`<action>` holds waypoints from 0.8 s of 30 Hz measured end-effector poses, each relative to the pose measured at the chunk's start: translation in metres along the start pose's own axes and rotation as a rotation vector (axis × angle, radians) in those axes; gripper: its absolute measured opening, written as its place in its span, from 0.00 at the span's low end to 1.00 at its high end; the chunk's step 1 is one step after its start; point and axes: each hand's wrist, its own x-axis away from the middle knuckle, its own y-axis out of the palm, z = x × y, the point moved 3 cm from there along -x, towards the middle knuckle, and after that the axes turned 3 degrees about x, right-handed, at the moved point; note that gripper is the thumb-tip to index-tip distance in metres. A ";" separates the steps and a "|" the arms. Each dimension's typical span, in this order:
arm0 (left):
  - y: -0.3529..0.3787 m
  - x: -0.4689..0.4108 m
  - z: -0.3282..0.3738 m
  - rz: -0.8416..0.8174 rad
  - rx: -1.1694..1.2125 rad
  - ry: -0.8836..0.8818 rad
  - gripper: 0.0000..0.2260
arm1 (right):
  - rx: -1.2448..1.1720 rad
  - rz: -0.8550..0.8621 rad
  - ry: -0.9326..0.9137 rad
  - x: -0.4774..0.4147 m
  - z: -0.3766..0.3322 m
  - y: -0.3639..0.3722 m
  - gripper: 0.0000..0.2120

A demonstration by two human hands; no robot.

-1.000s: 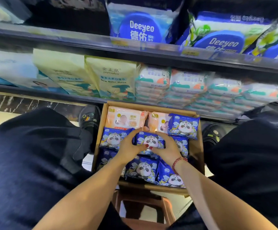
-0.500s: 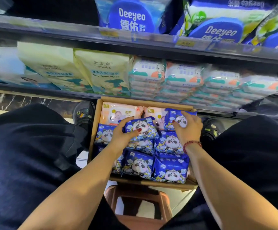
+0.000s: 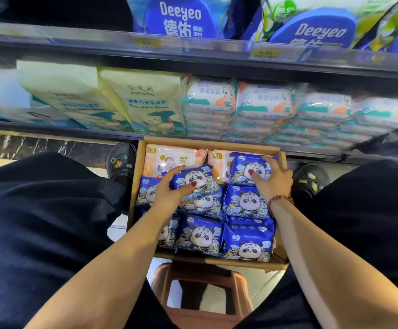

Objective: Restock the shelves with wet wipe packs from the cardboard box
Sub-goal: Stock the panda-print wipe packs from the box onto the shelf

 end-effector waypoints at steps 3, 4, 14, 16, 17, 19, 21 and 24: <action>-0.001 0.001 0.002 0.017 0.000 0.004 0.20 | -0.096 -0.067 0.030 -0.002 0.000 0.002 0.25; -0.001 0.002 0.003 0.023 0.001 0.005 0.19 | -0.132 -0.097 0.034 -0.003 0.001 0.003 0.25; 0.002 0.012 0.015 0.037 0.020 0.013 0.22 | -0.101 -0.121 -0.052 0.005 -0.006 0.001 0.26; 0.001 0.015 0.020 0.034 0.029 0.033 0.22 | -0.136 -0.151 -0.056 0.008 -0.010 0.005 0.25; 0.001 0.017 0.022 0.036 0.026 0.044 0.22 | -0.151 -0.161 -0.063 0.010 -0.012 0.004 0.25; -0.001 0.022 0.030 0.040 0.032 0.060 0.23 | -0.161 -0.171 -0.082 0.014 -0.016 -0.002 0.25; -0.004 0.029 0.043 0.036 0.056 0.082 0.23 | -0.207 -0.167 -0.087 0.017 -0.019 -0.014 0.24; -0.011 0.038 0.066 0.018 0.054 0.170 0.21 | -0.292 -0.172 -0.143 0.031 -0.041 -0.038 0.24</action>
